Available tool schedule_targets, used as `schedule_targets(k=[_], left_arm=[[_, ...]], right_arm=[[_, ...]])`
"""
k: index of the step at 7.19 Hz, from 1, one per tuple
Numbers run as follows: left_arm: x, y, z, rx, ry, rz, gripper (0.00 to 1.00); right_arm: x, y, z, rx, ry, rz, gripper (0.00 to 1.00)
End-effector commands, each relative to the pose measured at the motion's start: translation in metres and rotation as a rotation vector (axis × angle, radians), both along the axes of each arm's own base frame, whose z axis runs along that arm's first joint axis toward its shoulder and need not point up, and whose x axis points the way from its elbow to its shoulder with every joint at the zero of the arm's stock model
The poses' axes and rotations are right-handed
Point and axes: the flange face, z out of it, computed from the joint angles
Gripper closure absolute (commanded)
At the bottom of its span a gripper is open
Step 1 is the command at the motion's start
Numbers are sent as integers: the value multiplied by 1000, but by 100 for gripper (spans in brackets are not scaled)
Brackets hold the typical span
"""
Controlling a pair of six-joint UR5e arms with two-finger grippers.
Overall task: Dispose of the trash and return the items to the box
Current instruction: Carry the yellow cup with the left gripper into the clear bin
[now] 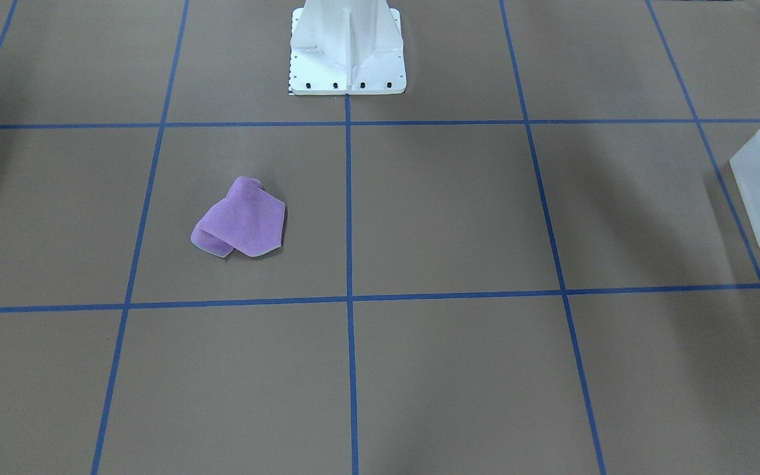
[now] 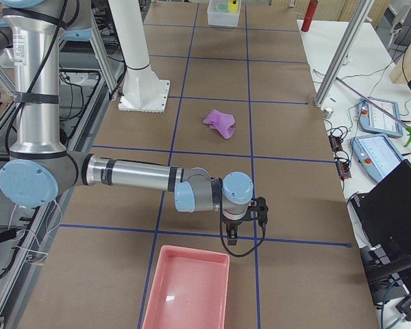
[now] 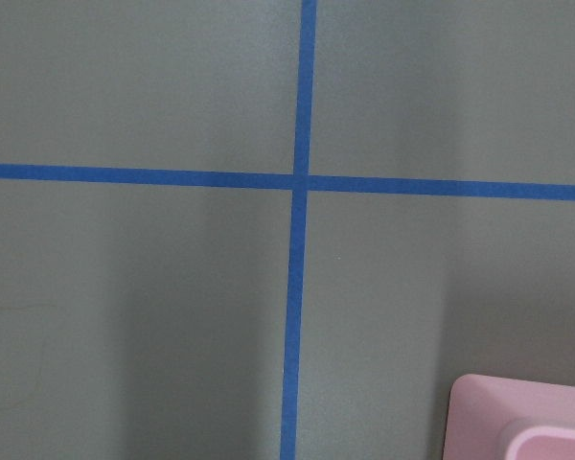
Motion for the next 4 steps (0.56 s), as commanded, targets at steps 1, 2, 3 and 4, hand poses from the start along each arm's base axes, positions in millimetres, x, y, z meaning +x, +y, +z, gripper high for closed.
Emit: schedule_targets(k=[1,2,3,4], left_arm=[[20,2,6,-58,16,-2,100],[22,6,8,-66,31,0,100],[23,8,10,-73,31,-2,100],[26,8,11,-77,31,2,100]], right_arm=[[0,0,0,1,0,0,0],[0,-1,0,1,1,0,0],[0,0,0,-1,1,0,0],[0,0,1,-2,1,0,0]])
